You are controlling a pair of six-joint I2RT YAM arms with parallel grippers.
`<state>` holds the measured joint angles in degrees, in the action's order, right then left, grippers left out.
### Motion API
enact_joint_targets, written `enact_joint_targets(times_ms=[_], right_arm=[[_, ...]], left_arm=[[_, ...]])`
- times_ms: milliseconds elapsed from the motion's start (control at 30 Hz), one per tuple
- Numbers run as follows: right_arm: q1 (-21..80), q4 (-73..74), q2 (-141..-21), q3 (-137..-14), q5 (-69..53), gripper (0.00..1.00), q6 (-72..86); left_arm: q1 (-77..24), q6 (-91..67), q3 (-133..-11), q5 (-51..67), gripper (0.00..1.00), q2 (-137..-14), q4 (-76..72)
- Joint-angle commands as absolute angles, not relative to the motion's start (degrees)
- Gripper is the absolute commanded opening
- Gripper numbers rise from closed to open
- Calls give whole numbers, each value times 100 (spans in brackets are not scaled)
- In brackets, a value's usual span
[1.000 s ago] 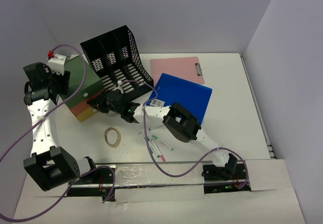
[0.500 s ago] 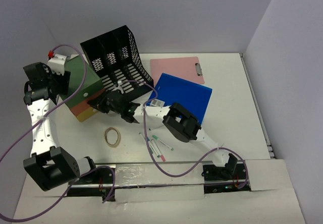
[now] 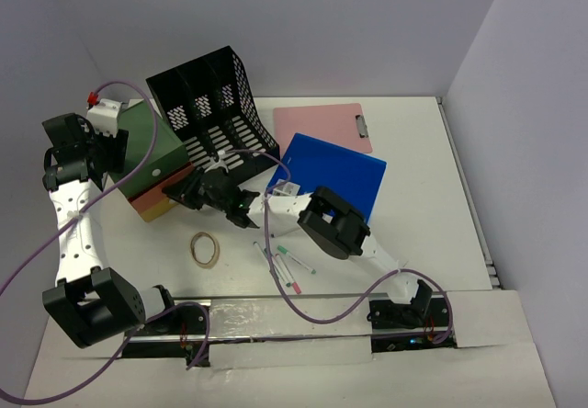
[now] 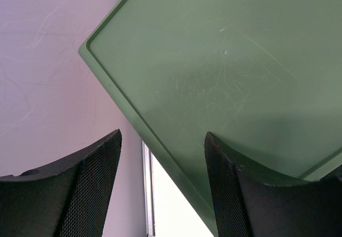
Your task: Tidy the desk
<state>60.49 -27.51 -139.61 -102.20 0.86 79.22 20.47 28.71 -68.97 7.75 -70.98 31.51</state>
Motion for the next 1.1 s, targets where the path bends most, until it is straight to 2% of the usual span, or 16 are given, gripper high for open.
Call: enact_joint_targets(times_ms=[0, 800, 933, 1067], right_arm=[[5995, -2872, -13415, -9866, 133, 0, 7838], [6188, -3319, -12325, -8108, -429, 0, 7726], [6224, -3229, -12182, -8111, -461, 0, 7324], [6285, -2907, -11720, -8049, -238, 6, 6463]], left_arm=[[2082, 2866, -7058, 783, 70, -7127, 3463], [2083, 2830, -7084, 738, 70, -7111, 3418], [2075, 2813, -7094, 748, 70, -7092, 3437], [2083, 2785, -7189, 834, 71, -7058, 3508]])
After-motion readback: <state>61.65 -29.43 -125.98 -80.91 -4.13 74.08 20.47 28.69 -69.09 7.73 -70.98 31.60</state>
